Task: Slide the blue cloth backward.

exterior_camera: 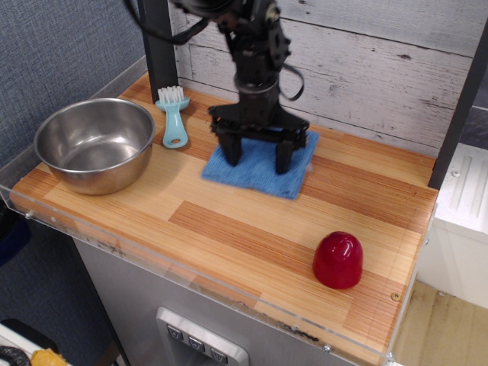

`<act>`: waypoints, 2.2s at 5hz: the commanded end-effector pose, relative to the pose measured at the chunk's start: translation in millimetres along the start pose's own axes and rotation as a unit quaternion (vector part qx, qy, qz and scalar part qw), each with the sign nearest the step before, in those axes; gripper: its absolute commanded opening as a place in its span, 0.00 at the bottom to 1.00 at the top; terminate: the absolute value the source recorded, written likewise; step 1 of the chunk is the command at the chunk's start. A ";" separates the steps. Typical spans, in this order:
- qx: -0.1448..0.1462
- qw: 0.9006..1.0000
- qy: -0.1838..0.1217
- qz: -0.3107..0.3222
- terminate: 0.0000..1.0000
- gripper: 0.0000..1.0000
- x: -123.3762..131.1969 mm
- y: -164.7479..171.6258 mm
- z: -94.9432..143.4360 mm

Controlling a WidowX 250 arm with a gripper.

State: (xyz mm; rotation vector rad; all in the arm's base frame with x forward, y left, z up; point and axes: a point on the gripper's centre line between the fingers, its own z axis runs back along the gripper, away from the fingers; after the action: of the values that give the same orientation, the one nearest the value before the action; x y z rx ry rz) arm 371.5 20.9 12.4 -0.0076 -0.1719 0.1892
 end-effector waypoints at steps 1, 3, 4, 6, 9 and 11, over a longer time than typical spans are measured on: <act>-0.008 0.999 -0.033 -0.016 0.00 1.00 32.1 -12.0 16.8; -0.012 0.999 -0.032 -0.019 0.00 1.00 27.4 -14.2 24.1; -0.019 0.999 -0.041 -0.014 0.00 1.00 26.8 -13.0 38.7; -0.031 0.998 -0.062 0.002 0.00 1.00 25.7 -8.9 71.5; -0.054 0.993 -0.104 0.023 0.00 1.00 10.9 4.0 145.3; -0.052 0.991 -0.123 0.009 0.00 1.00 -1.4 11.1 157.8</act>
State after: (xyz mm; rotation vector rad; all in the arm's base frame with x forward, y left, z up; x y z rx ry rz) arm 344.3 26.7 152.3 -0.0897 -0.3791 0.1960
